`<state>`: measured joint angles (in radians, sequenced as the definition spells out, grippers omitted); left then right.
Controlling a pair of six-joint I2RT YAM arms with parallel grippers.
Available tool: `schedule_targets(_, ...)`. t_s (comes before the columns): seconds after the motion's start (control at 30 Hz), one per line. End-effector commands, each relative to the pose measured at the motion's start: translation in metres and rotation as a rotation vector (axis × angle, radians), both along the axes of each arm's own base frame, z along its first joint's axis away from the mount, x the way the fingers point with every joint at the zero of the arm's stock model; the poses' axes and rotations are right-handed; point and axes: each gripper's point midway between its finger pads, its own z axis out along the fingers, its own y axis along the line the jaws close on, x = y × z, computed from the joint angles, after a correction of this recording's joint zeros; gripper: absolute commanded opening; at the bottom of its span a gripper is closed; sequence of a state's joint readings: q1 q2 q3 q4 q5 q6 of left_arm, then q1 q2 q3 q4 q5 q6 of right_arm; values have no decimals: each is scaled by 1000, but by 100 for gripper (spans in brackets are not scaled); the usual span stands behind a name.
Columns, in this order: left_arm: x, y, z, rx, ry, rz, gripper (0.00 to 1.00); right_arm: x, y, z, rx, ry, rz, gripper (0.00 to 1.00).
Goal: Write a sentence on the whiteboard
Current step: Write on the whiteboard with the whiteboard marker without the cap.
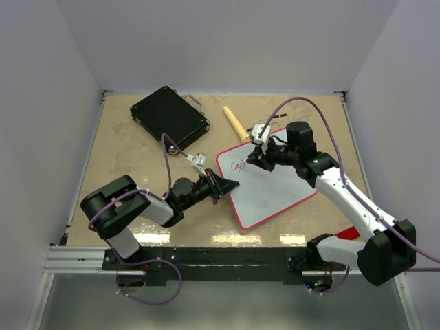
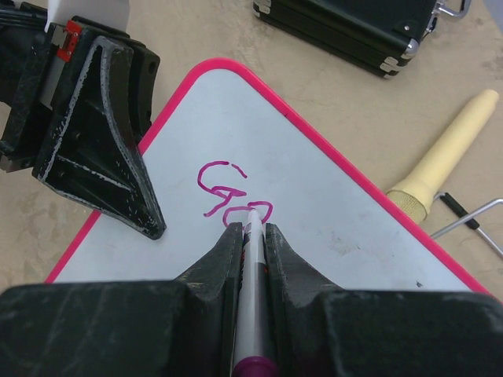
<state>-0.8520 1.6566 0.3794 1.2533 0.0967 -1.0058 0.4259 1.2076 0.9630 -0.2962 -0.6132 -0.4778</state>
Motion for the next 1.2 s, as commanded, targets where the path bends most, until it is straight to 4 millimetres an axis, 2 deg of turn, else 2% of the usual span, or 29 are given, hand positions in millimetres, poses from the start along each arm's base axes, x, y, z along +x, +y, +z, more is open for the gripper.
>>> schedule_targets(0.0,-4,-2,60,-136,-224,-24,0,-4,-7,41,63,-101,2,0)
schedule_targets(0.1,-5,-1,60,-136,-225,-25,0,-9,-11,42,79,-104,-1,0)
schedule_targets(0.33,-5,-3,62,-142,-229,-31,0,0,-17,11,19,-44,-26,0)
schedule_targets(0.5,-5,-4,62,-141,-231,-36,0,3,-17,1,1,-19,-22,0)
schedule_targets(0.93,-6,-5,62,-148,-233,-50,0,11,-15,0,10,-8,-43,0)
schedule_targets(1.17,-6,-6,60,-146,-231,-51,0,16,-19,9,28,-38,-94,0)
